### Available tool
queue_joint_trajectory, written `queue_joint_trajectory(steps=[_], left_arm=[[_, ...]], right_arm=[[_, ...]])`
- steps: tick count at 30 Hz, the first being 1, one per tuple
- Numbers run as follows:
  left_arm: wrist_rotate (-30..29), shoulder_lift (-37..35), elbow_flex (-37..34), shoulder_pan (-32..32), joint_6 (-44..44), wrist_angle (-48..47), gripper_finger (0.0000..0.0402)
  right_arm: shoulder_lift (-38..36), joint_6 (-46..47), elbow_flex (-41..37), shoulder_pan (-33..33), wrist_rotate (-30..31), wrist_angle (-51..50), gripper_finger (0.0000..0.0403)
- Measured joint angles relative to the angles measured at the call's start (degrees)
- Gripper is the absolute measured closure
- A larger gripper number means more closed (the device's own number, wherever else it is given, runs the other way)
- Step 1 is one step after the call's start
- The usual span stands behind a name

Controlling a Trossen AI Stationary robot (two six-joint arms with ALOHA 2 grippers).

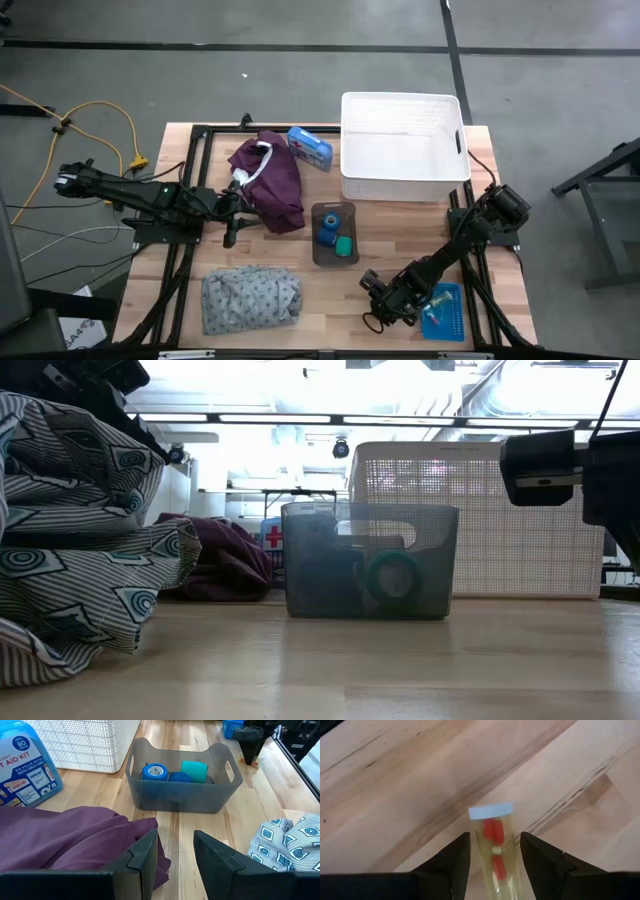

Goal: Pick & Place Medicine items
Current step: Put the yellow pill bottle into the blue bin

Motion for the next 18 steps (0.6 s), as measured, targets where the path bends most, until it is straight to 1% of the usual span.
queue_joint_trajectory(steps=[11, 14, 18], left_arm=[[0.0, 0.0, 0.0, 0.0, 0.0, 0.0, 0.0279], [0.0, 0.0, 0.0, 0.0, 0.0, 0.0, 0.0279], [0.0, 0.0, 0.0, 0.0, 0.0, 0.0, 0.0279]], right_arm=[[0.0, 0.4, 0.0, 0.0, -0.7, 0.0, 0.0308], [0.0, 0.5, 0.0, 0.0, -0.7, 0.0, 0.0312], [-0.2, 0.6, 0.0, -0.1, -0.7, -0.1, 0.0307]])
